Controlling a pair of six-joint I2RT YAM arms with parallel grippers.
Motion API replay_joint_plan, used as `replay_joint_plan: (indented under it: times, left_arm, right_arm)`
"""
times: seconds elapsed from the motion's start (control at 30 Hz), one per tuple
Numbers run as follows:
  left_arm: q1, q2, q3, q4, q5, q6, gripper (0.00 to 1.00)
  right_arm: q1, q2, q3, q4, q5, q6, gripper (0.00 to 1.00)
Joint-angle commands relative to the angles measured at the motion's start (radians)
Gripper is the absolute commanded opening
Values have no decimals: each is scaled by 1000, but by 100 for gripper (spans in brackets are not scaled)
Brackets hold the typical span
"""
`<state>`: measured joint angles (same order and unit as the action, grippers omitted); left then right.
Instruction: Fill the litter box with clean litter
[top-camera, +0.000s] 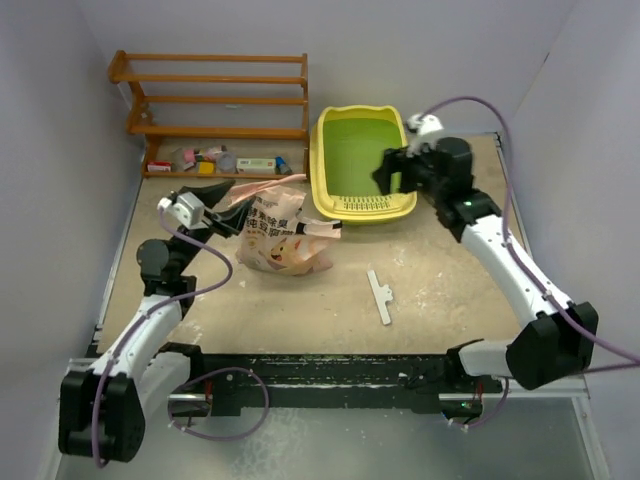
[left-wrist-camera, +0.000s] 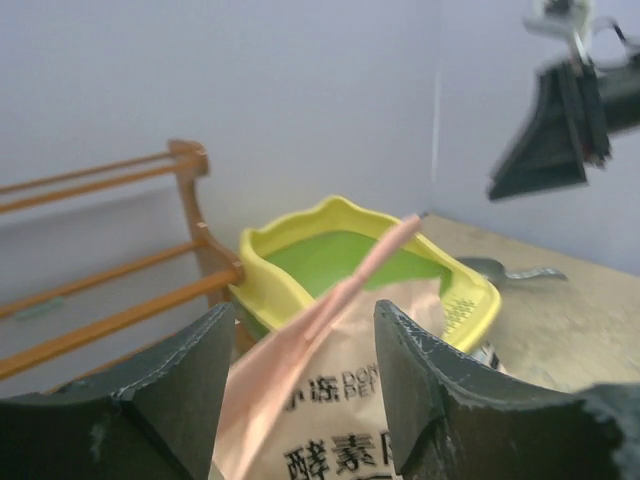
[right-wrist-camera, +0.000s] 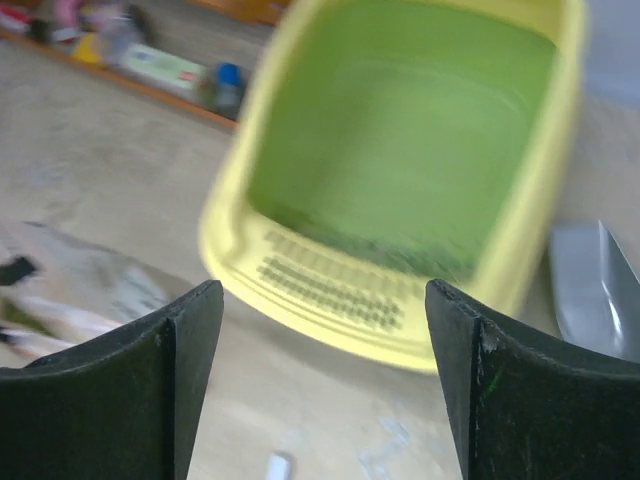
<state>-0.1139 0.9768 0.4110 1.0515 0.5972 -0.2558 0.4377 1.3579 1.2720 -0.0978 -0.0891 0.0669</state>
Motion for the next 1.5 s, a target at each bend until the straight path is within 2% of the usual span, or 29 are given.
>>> replay_joint_plan:
  times: [0.0,0.13,0.27,0.33,0.4,0.57,0.77,1.17,1.3,1.47]
  left_arm:
    - [5,-98,166,-296,-180,121,64]
    - [6,14,481,-678,110,340,76]
    - [8,215,905,-1211,359,642,78]
    - [8,289,1044,-1424,401,771,77]
    - [8,331,1114,-1541,422,848,76]
    - [10,407,1170,-1789,398,1061,72]
    - [3,438,1115,-1885,385,1130,70]
    - [-20,488,1025,-1881,365,1148,68]
    - [-25,488,998,-1872,384,1148,63]
    - [-31,455,951,-1808,396,1127,50]
  right_arm:
    - [-214,-88,-179,127,-465,191,86]
    - [-229,-10,-233,255,-719,243,82]
    - [-229,59,-309,477,-851,333,77]
    - [-229,85,-322,537,-891,344,76]
    - [-229,113,-319,546,-914,342,76]
    - [-225,169,-338,625,-966,364,74]
    - [-209,196,-381,645,-984,351,73]
    - [-136,258,-430,674,-963,317,73]
    - [-100,275,-408,632,-958,264,72]
    - [-69,271,-405,620,-937,217,70]
